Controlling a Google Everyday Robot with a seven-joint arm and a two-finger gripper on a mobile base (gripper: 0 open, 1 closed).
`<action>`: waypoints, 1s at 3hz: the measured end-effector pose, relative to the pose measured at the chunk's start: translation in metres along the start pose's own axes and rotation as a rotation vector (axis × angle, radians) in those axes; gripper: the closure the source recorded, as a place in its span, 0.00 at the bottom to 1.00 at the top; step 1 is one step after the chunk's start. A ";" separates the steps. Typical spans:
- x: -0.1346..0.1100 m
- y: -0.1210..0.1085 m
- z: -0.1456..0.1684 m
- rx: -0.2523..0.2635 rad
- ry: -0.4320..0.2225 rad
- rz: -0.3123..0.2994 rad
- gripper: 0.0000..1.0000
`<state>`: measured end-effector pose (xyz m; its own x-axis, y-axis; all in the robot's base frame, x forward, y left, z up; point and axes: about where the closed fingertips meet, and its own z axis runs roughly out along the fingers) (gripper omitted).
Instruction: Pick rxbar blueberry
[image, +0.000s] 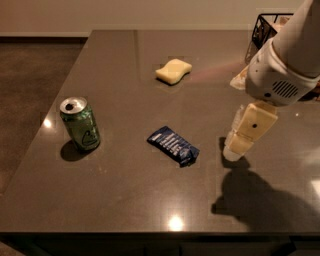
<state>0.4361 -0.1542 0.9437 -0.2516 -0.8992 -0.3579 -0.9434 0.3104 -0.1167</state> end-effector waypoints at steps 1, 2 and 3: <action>-0.024 0.015 0.035 -0.008 0.014 0.010 0.00; -0.039 0.023 0.068 -0.010 0.048 0.037 0.00; -0.048 0.022 0.102 -0.017 0.077 0.076 0.00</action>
Offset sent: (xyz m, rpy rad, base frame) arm 0.0091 0.0945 -0.0895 -0.0635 0.0741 -0.0812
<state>0.4501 -0.0725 0.8635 -0.3383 -0.8943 -0.2929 -0.9242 0.3743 -0.0756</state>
